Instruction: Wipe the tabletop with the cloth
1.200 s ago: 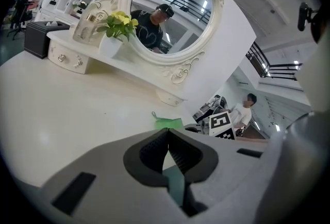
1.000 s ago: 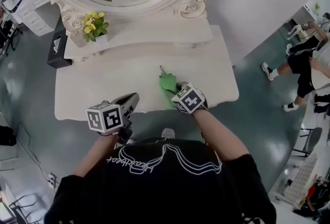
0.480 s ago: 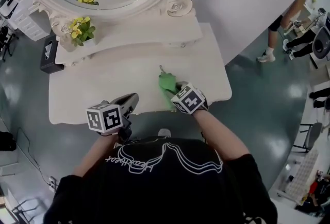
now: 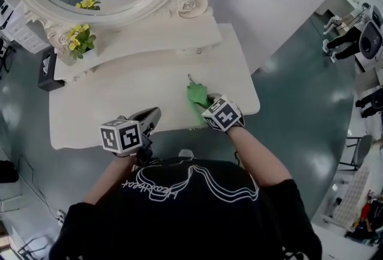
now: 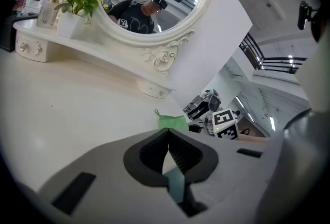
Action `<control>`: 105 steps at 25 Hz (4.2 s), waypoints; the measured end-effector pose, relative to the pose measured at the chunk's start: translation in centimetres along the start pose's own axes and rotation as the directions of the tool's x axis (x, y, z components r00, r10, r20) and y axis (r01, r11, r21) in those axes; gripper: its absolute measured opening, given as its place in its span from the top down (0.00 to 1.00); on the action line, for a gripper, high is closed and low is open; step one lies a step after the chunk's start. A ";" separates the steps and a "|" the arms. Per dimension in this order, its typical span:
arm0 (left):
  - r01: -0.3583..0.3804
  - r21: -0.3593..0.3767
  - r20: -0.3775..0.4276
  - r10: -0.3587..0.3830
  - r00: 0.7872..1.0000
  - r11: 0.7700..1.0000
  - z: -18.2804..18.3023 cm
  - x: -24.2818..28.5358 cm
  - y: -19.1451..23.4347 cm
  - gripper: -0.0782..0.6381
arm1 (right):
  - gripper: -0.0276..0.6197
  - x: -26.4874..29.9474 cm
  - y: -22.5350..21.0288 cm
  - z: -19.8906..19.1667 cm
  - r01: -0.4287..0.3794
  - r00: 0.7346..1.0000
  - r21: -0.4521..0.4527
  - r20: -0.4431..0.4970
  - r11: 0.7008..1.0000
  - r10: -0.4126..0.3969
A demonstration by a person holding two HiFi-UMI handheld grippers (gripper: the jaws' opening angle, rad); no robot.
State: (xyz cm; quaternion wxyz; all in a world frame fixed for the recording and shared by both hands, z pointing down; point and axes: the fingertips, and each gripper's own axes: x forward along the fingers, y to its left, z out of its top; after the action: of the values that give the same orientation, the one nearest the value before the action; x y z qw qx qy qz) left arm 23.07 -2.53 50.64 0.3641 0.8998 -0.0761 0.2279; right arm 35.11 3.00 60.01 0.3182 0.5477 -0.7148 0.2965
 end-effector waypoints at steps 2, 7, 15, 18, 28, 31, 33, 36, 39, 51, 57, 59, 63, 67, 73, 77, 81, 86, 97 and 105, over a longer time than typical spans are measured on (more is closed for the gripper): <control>0.008 0.007 -0.003 -0.008 1.000 1.000 0.1 0.5 -0.5 0.88 | 0.87 -0.5 -0.7 -0.5 0.008 1.000 0.006 -0.004 1.000 -0.008; 0.034 0.032 -0.013 -0.034 0.999 0.999 0.3 1.7 -2.2 0.88 | 0.87 -1.7 -2.4 -1.9 0.032 0.999 0.024 -0.015 0.999 -0.032; 0.064 0.049 -0.030 -0.062 0.998 0.997 0.5 3.2 -3.7 0.88 | 0.87 -3.7 -5.0 -4.2 0.085 0.996 0.050 -0.040 0.995 -0.083; 0.074 0.048 -0.036 -0.072 0.997 0.996 0.4 3.7 -4.0 0.88 | 0.87 -4.4 -5.9 -4.9 0.109 0.993 0.047 -0.051 0.993 -0.106; 0.104 0.051 -0.048 -0.101 0.994 0.993 0.3 5.0 -4.7 0.88 | 0.87 -6.5 -8.6 -7.2 0.167 0.981 0.037 -0.104 0.985 -0.162; 0.115 0.055 -0.051 -0.113 0.992 0.992 0.5 5.6 -5.1 0.88 | 0.87 -7.2 -9.9 -8.1 0.203 0.972 0.027 -0.127 0.979 -0.198; 0.125 0.061 -0.054 -0.122 0.991 0.990 0.6 6.0 -5.5 0.88 | 0.87 -7.8 -10.9 -8.7 0.238 0.962 0.012 -0.142 0.971 -0.234; 0.137 0.071 -0.059 -0.133 0.989 0.988 0.9 6.5 -6.0 0.88 | 0.87 -8.8 -12.3 -9.6 0.281 0.947 -0.003 -0.159 0.960 -0.278; 0.141 0.080 -0.060 -0.136 0.989 0.987 1.3 6.8 -6.1 0.88 | 0.87 -9.3 -13.5 -10.3 0.306 0.939 0.011 -0.168 0.952 -0.300; 0.146 0.092 -0.055 -0.142 0.988 0.985 2.6 7.7 -6.6 0.88 | 0.87 -11.8 -16.9 -12.4 0.394 0.904 0.051 -0.201 0.918 -0.377; 0.144 0.094 -0.060 -0.139 0.989 0.985 2.5 7.6 -6.8 0.88 | 0.87 -14.0 -18.7 -14.7 0.474 0.865 0.090 -0.233 0.876 -0.444; 0.148 0.094 -0.060 -0.143 0.988 0.985 2.5 7.5 -7.1 0.88 | 0.87 -15.1 -18.9 -14.8 0.501 0.851 0.087 -0.228 0.861 -0.472; 0.158 0.099 -0.056 -0.153 0.987 0.982 2.7 7.1 -7.7 0.88 | 0.87 -17.0 -17.9 -12.8 0.507 0.862 0.154 -0.120 0.848 -0.493; 0.173 0.104 -0.038 -0.170 0.985 0.979 3.5 6.6 -8.7 0.88 | 0.87 -17.8 -14.5 -7.2 0.343 0.902 0.318 0.152 0.884 -0.404; 0.213 0.140 0.028 -0.219 0.975 0.967 5.4 4.5 -11.3 0.88 | 0.87 -20.0 -7.4 1.9 0.056 0.829 0.319 0.514 0.946 -0.222; 0.221 0.209 0.070 -0.240 0.968 0.953 6.7 3.3 -13.1 0.88 | 0.87 -21.7 -4.1 5.4 -0.036 0.754 0.286 0.636 0.958 -0.162; 0.220 0.272 0.094 -0.254 0.963 0.937 7.2 2.5 -14.5 0.88 | 0.87 -23.1 -2.2 7.2 -0.057 0.706 0.267 0.692 0.962 -0.150; 0.234 0.275 0.097 -0.269 0.958 0.932 6.7 1.9 -15.0 0.88 | 0.87 -23.8 -0.2 7.9 -0.038 0.691 0.213 0.711 0.976 -0.128; 0.224 0.253 0.122 -0.260 0.958 0.941 6.2 0.4 -14.0 0.88 | 0.87 -22.5 2.1 8.4 -0.067 0.697 0.186 0.712 0.980 -0.087; 0.227 0.255 0.122 -0.264 0.957 0.940 6.1 -0.2 -13.9 0.88 | 0.87 -22.4 2.8 8.7 -0.062 0.703 0.175 0.706 0.983 -0.082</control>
State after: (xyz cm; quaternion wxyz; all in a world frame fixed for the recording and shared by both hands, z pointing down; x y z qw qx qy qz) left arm 29.30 3.34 38.12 0.2720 0.9543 0.0369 0.1180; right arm 35.65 10.19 36.93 -0.0325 0.6505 -0.7482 0.1262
